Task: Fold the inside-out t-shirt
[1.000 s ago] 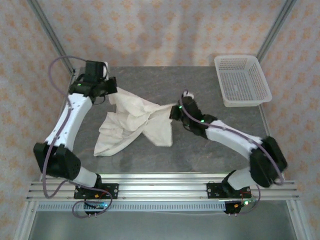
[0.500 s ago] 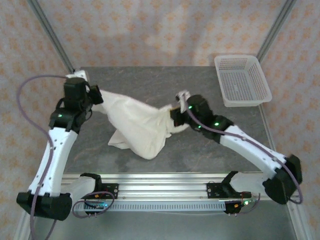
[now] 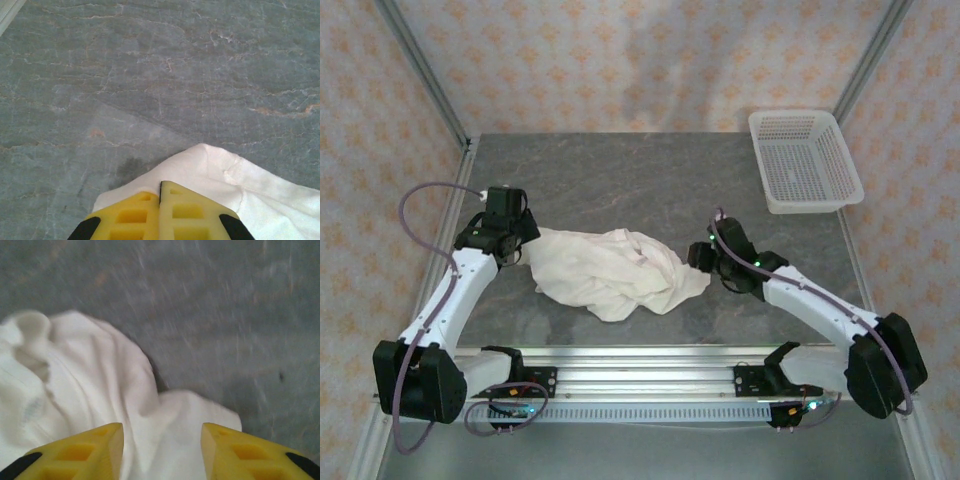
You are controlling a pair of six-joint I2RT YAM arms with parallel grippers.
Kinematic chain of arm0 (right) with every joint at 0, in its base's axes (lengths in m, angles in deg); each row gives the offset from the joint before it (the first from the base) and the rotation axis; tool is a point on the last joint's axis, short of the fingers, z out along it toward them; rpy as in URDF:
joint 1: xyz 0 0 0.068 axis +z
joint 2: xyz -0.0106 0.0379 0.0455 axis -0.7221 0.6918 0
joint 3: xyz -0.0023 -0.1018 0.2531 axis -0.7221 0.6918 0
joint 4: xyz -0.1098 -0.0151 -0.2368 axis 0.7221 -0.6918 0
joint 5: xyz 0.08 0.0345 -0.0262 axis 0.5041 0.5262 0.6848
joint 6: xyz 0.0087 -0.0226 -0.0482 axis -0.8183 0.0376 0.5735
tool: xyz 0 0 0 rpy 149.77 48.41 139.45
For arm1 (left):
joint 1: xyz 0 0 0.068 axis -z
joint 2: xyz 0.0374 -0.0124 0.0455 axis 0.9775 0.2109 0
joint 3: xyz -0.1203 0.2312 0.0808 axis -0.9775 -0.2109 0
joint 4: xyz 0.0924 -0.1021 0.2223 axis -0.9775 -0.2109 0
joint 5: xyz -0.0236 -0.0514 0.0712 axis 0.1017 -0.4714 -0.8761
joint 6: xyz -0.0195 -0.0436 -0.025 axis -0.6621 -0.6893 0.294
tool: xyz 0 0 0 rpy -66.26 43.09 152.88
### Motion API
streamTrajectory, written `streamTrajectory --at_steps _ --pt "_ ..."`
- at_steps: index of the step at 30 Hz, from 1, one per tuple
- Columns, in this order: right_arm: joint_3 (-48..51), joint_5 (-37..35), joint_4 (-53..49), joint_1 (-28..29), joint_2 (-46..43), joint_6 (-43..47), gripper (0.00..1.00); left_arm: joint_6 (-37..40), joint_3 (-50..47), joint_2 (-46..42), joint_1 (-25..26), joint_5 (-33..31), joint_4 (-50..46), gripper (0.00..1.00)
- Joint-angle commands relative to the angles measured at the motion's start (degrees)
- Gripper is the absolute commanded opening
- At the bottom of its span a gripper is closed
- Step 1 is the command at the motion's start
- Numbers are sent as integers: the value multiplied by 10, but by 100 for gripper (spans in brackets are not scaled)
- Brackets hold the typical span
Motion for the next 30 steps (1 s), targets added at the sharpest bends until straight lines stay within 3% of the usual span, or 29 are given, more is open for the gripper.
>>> streamTrajectory --at_steps 1,9,14,18,23,26,30 --pt "27 12 -9 4 32 -77 50 -14 21 6 -6 -7 14 0" --pt "35 64 43 17 138 -143 51 -10 32 1 -6 -7 0 0" --pt "-17 3 -29 20 84 -142 2 -6 54 -9 -7 -30 -25 0" --pt "-118 -74 -103 1 -27 -101 0 18 125 -58 -9 -50 -25 0" --pt "-347 -194 -160 -20 -97 19 0 68 255 -123 -9 -93 24 0" --pt "-462 -232 -141 -22 -113 81 0 95 344 -141 -9 -146 35 0" --pt "-511 -226 -59 -22 -145 119 0 115 380 -181 -9 -180 84 0"
